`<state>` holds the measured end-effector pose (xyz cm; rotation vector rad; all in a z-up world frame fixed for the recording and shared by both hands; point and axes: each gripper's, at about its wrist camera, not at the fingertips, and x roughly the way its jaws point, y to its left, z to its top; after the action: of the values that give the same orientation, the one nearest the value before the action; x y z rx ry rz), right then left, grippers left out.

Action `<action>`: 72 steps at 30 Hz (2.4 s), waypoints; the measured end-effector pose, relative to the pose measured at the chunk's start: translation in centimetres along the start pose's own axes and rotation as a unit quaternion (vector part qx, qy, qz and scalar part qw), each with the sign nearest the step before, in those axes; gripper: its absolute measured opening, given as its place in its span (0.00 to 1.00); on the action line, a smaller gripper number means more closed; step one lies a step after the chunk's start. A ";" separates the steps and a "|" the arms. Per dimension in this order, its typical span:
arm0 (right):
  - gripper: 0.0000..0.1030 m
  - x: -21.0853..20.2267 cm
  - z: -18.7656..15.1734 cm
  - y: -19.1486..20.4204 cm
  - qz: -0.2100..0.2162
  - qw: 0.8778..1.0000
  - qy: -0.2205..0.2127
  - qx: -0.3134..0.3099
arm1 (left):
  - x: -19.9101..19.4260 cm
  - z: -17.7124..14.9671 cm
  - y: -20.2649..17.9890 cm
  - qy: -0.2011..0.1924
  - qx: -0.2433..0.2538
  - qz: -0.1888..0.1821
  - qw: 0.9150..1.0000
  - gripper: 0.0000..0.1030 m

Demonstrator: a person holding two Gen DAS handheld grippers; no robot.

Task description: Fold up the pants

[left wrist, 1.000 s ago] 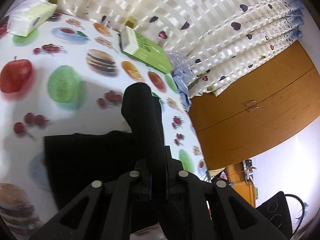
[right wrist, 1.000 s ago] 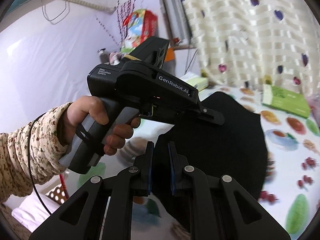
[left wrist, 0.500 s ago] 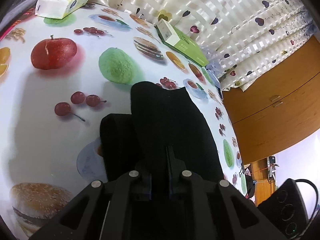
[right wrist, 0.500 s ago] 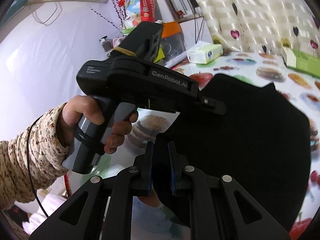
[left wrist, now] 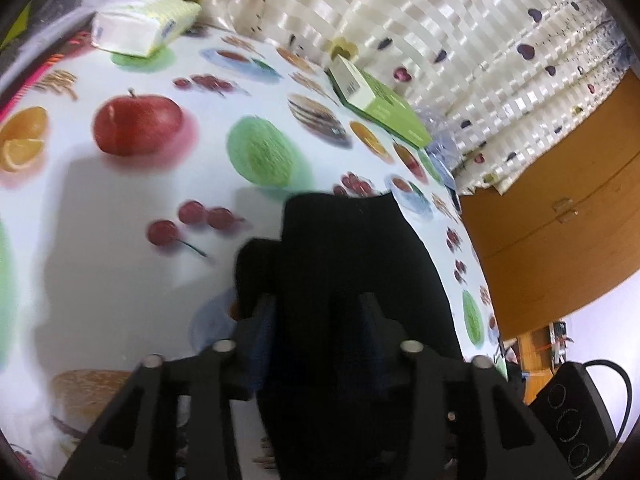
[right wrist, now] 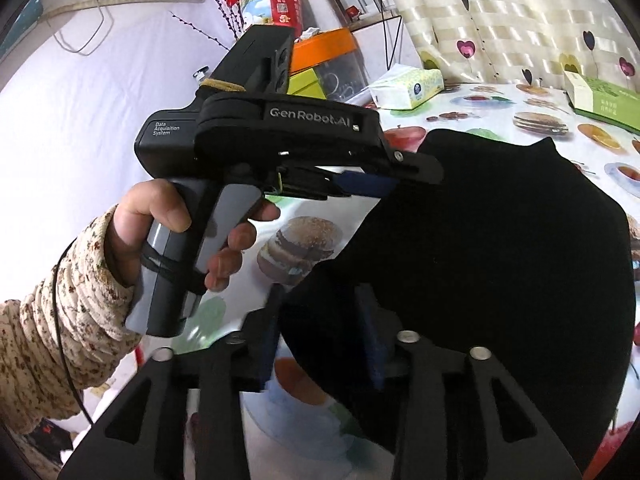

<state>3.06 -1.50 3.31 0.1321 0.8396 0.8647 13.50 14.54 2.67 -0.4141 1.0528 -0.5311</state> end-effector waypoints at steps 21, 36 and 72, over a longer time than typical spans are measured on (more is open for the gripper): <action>0.43 -4.9 -0.1 -5.7 -0.248 0.969 0.020 0.001 | 0.1 -4.4 -6.5 -0.066 0.130 0.254 0.956 0.56; 0.43 -3.3 1.1 -8.2 -0.283 0.959 0.027 0.001 | 1.0 -5.8 -5.9 -0.077 0.142 0.274 0.948 0.64; 0.66 1.2 -1.7 2.9 -0.106 0.972 0.081 -0.192 | -7.4 -8.0 0.6 -0.133 -0.005 0.265 0.955 0.68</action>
<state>0.56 0.91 2.63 -0.3674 0.8064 0.8266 3.57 18.92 4.05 -0.1892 0.8582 0.0106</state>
